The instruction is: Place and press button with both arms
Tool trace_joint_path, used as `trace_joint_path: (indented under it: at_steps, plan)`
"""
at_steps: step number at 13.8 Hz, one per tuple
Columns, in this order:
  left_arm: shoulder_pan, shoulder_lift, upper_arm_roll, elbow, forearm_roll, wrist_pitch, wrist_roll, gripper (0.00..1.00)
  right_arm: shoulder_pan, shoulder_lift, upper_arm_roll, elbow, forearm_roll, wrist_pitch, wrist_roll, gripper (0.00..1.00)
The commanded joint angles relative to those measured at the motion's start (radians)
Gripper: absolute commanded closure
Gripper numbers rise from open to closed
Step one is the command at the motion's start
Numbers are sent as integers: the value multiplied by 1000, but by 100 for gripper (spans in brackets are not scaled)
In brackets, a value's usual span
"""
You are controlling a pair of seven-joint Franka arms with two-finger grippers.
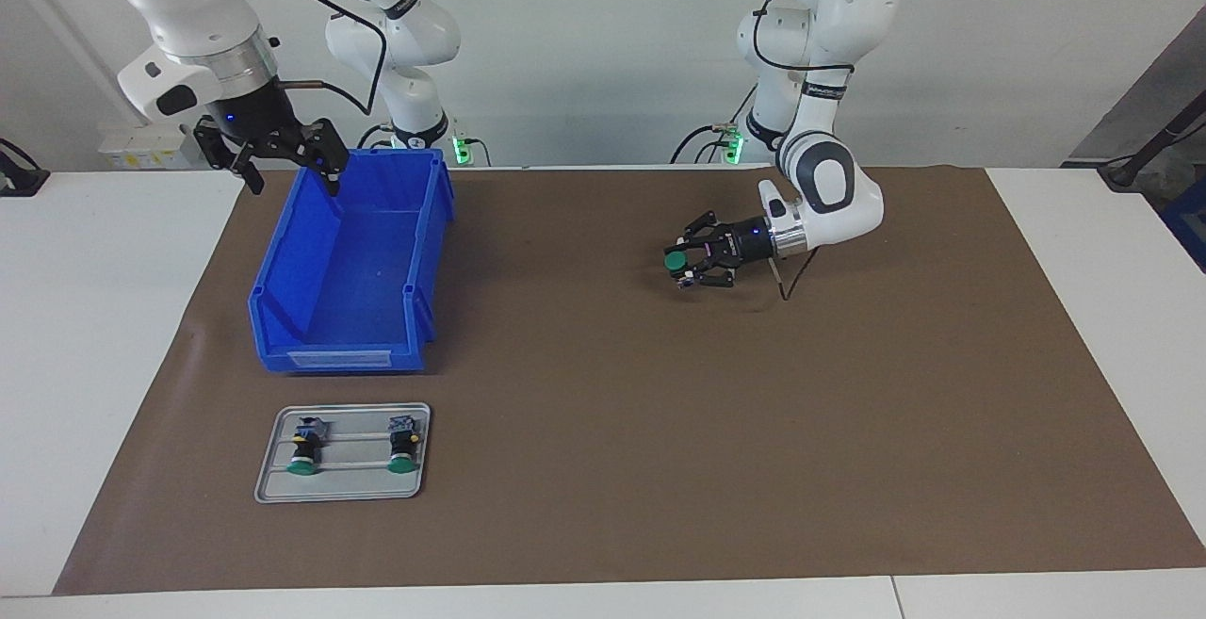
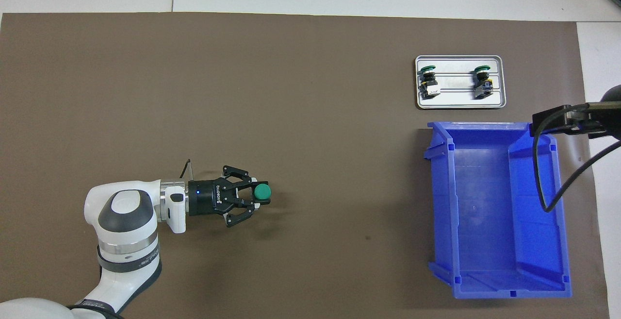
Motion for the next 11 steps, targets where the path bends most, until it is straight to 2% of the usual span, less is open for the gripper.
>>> trace_joint_path:
  at_steps: [1, 11]
  plan:
    - [-49, -22, 8, -26, -64, 21, 25, 100, 5, -18, -8, -20, 21, -3, 11, 0]
    - [-65, 18, 8, -39, -107, 4, 57, 100, 5, -18, -8, -20, 21, -4, 11, 0]
